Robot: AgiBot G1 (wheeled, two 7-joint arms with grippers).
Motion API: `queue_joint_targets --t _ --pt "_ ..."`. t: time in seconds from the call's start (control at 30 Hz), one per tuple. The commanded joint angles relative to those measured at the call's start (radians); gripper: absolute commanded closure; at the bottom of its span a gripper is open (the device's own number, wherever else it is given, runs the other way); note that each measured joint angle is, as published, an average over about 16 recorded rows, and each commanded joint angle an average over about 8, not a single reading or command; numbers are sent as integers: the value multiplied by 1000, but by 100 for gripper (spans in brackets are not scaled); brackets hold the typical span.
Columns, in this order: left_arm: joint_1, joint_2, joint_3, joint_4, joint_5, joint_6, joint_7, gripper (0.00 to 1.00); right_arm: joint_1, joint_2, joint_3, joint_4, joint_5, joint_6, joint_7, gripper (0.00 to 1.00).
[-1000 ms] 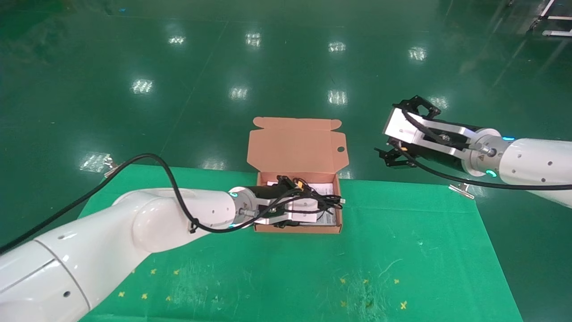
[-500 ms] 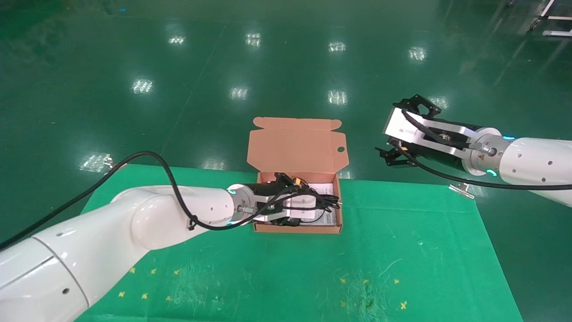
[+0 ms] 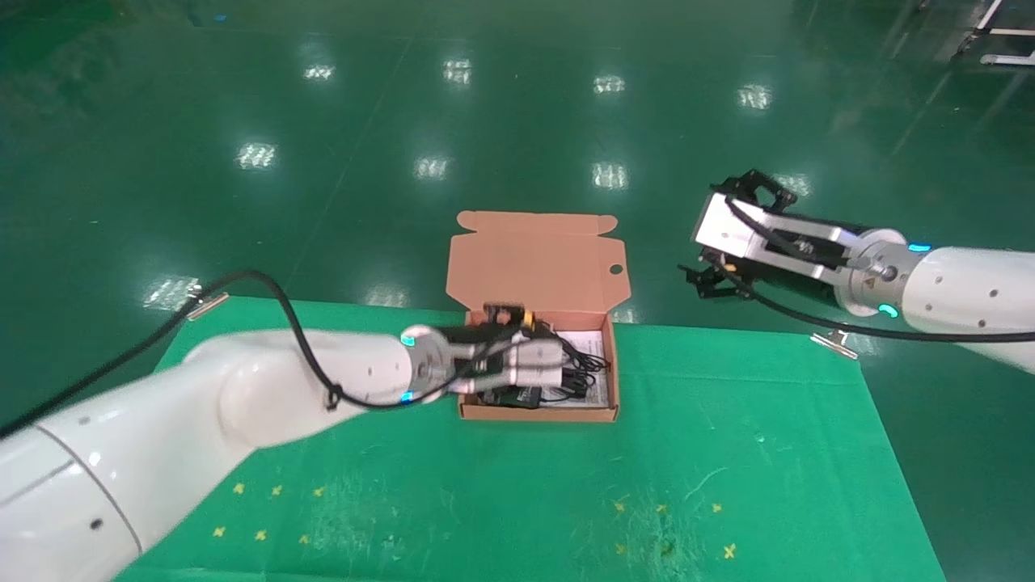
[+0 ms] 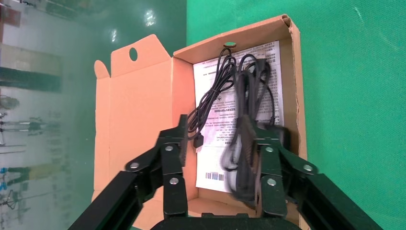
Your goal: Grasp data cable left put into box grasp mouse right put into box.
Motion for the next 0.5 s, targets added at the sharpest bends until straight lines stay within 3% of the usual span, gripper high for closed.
queue_joint_targets --t 0.03,0.5 --pt "2 -10 -1 -12 -4 -1 -2 0 -1 0 0 0 1 -1 0 0" --pt "-141 -50 -81 3 -1 -116 -88 0 81 -21 33 7 -22 27 -34 0"
